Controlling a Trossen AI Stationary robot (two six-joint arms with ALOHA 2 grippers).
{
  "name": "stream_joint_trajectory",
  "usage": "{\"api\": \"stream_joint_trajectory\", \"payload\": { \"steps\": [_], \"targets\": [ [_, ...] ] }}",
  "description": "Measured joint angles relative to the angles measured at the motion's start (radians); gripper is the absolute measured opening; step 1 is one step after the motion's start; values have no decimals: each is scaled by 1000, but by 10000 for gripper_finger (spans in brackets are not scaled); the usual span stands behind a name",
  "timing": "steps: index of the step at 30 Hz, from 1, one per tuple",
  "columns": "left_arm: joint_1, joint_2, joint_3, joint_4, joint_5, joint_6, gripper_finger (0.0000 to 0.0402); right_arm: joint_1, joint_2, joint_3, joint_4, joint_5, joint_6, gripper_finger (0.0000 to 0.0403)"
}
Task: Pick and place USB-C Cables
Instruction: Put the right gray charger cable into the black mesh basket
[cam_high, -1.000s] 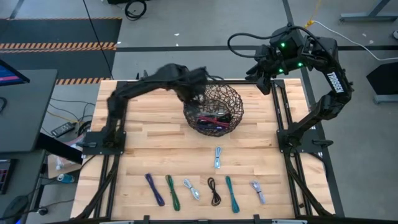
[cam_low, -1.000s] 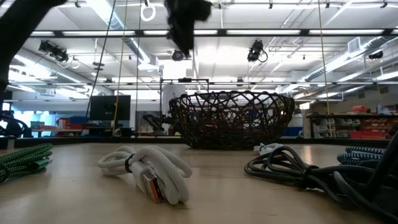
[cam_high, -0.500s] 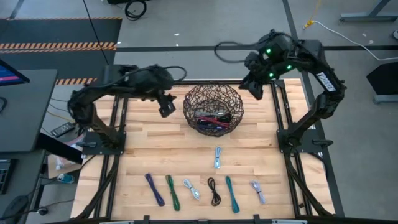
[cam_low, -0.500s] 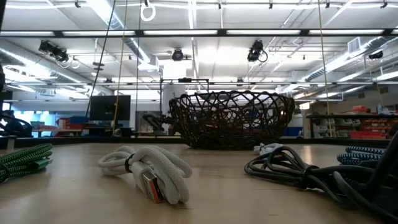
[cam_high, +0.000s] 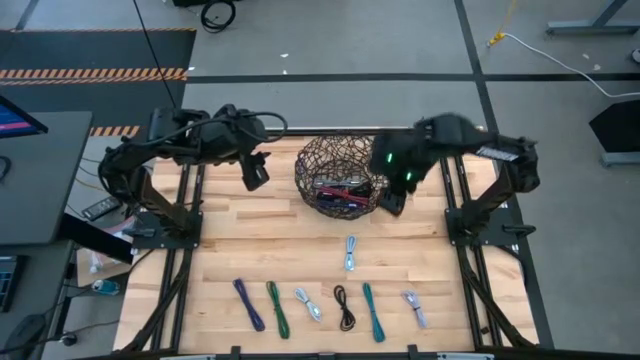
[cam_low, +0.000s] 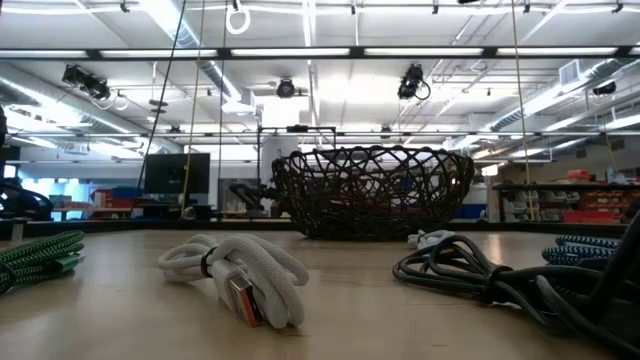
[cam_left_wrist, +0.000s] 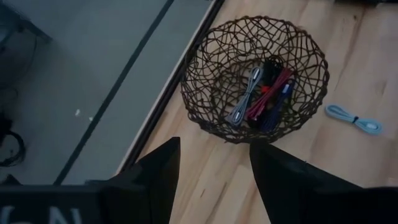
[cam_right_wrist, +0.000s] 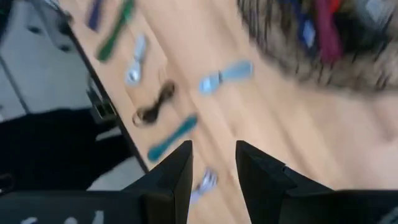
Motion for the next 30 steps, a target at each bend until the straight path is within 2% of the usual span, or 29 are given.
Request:
{"api": "stream_joint_trajectory", "payload": {
  "steps": [6,12,16,19,23,26,30],
  "targets": [
    [4,0,0,0,-18,41,201,160,0,-199,0,-29,279,128],
    [25,0,0,0,-22,43,201,314,0,-394,13,-184,559,128],
    [37,0,0,5,-22,46,201,403,0,-482,134,-262,692,128],
    [41,0,0,9,-22,46,201,453,0,-529,295,-253,800,128],
    [41,0,0,19,-22,47,201,513,0,-593,476,-150,948,128],
    [41,0,0,28,-22,46,201,561,-1,-646,538,-98,1051,128],
    [41,0,0,33,-22,46,201,624,-1,-709,572,-84,1175,131]
  ]
}}
